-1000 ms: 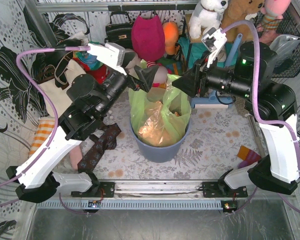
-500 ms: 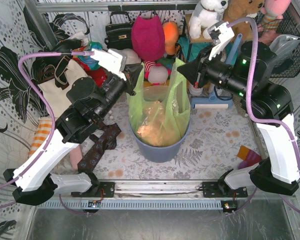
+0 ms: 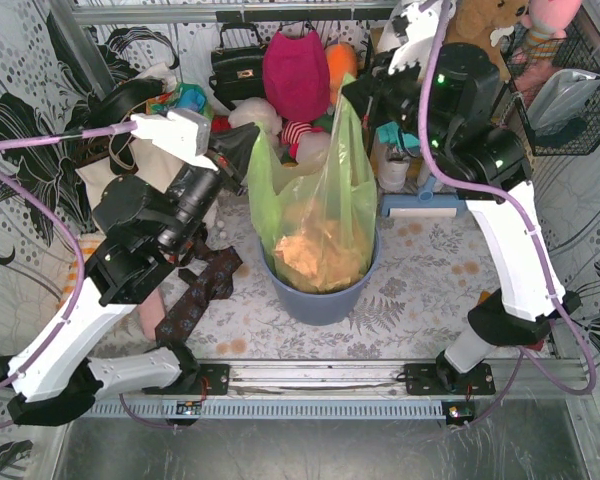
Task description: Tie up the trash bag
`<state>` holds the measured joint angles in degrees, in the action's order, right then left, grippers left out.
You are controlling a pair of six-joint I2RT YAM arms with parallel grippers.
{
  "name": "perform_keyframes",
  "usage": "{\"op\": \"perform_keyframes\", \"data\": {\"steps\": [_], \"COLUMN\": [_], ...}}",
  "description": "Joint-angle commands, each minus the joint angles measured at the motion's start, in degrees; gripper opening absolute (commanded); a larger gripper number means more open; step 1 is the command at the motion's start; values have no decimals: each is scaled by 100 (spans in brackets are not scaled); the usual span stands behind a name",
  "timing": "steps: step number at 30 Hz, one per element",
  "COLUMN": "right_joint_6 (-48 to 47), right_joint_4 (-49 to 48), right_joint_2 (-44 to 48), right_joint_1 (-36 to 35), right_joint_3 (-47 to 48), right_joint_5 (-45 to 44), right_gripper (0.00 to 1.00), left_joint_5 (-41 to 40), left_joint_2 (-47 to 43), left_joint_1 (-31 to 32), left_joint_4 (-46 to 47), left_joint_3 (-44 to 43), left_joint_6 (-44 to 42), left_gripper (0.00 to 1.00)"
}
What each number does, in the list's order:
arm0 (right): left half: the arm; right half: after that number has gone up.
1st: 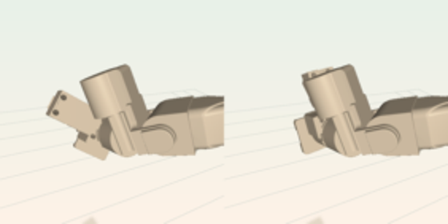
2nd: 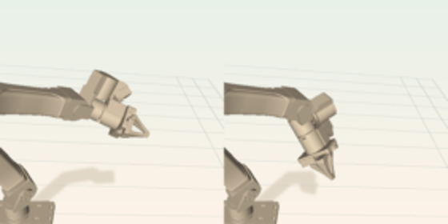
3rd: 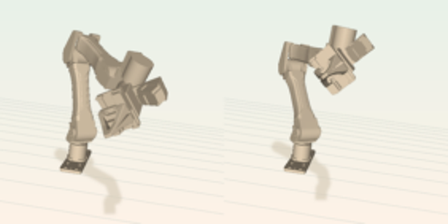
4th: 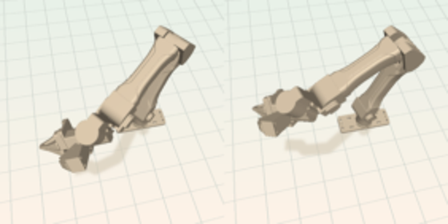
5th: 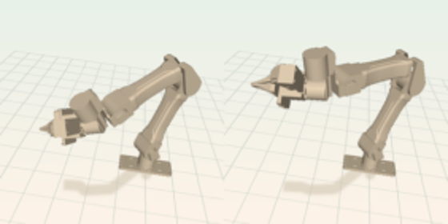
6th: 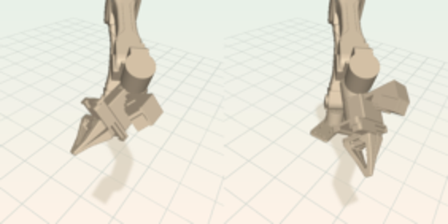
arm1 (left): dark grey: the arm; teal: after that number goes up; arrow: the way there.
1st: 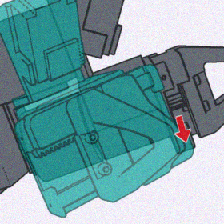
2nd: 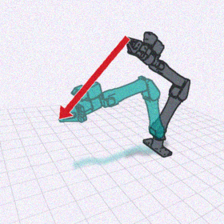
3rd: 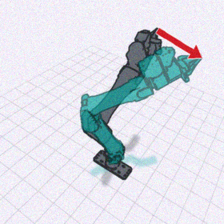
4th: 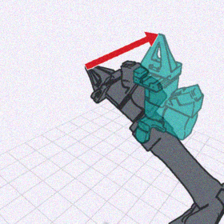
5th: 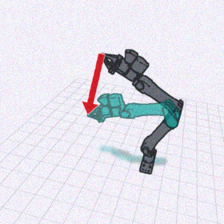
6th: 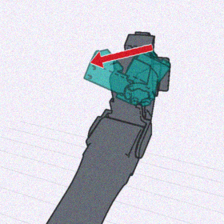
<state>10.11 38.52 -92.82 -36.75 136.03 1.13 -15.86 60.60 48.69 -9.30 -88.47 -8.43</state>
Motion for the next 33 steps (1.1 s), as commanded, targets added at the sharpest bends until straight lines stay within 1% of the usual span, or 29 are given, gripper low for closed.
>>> {"op": "perform_keyframes", "data": {"steps": [1, 4, 10, 13, 17, 20, 23, 27, 30, 33], "right_joint_6": [-104, -159, -157, -92, 40, 38, 22, 80, 125, 211], "right_joint_4": [-420, -537, -1020, -1227, -1515, -1642, -1612, -1599, -1657, -1762], "right_joint_2": [132, 357, 1325, 1725, 1893, 1696, 1332, 988, 944, 1067], "right_joint_1": [309, 427, 441, 441, 441, 441, 441, 441, 439, 441], "right_joint_3": [413, 205, -980, -1389, -1664, -1500, -1011, -592, -603, -920], "right_joint_5": [-154, -97, 5, 47, 315, 388, 477, 683, 794, 908], "right_gripper": [0, 0, 0, 0, 0, 0, 0, 0, 0, 0], "left_joint_5": [-209, -214, -203, -161, 12, 141, 232, 319, 336, 431], "left_joint_2": [-178, -294, -571, -775, -937, -924, -859, -874, -897, -925], "left_joint_1": [-26, -35, -41, -43, -43, -43, -43, -43, -40, -41], "left_joint_4": [639, 766, 850, 915, 959, 936, 857, 886, 894, 886], "left_joint_3": [137, 239, 401, 427, 286, 57, -169, -191, -108, 19], "left_joint_6": [-105, -70, 110, 188, 261, 271, 254, 319, 368, 438], "left_gripper": [0, 0, 0, 0, 0, 0, 0, 0, 0, 0]}}
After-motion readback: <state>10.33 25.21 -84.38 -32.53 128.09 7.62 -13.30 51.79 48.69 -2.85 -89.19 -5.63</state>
